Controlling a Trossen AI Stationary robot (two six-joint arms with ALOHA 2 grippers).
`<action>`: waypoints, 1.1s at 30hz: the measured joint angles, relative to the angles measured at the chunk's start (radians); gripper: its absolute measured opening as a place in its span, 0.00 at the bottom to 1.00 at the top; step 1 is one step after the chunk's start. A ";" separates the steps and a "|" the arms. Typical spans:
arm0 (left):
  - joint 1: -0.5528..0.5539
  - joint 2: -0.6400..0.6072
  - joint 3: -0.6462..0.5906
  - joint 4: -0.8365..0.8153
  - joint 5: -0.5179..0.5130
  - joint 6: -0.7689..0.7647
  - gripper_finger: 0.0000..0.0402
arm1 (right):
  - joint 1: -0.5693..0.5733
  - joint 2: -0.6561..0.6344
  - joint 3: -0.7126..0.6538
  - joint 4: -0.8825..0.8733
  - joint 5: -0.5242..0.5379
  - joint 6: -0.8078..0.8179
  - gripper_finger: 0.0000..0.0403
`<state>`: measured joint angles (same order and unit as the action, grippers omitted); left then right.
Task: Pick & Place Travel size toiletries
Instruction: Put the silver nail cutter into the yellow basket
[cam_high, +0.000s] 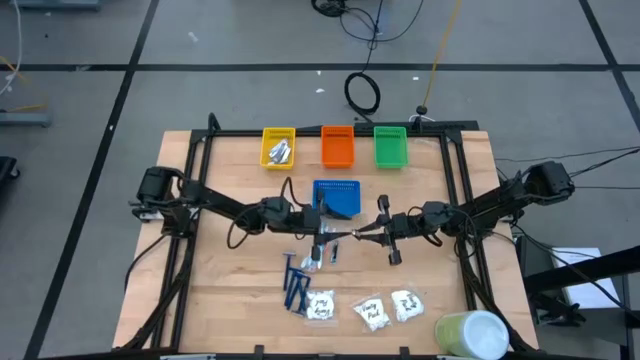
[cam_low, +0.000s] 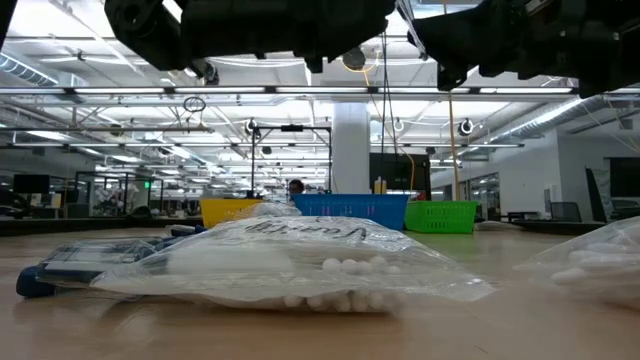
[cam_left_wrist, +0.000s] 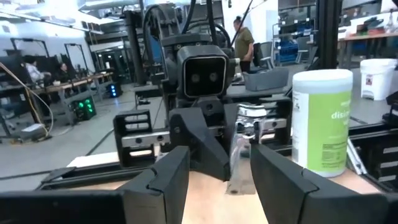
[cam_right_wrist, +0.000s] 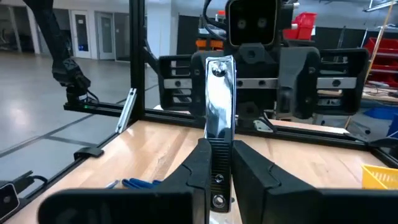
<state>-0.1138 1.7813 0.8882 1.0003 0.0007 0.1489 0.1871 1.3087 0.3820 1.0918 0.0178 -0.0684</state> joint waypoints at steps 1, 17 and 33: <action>-0.001 0.000 0.003 -0.004 0.000 -0.003 0.42 | 0.000 0.000 0.000 0.000 0.000 -0.001 0.08; 0.001 0.000 0.011 -0.058 0.069 -0.057 0.42 | -0.001 0.001 0.000 -0.005 0.004 -0.004 0.08; 0.003 0.085 0.104 -0.057 0.065 -0.049 0.42 | -0.002 0.001 0.002 -0.012 0.005 -0.001 0.08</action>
<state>-0.1108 1.8668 0.9926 0.9436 0.0662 0.0999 0.1852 1.3094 0.3840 1.0794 0.0231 -0.0692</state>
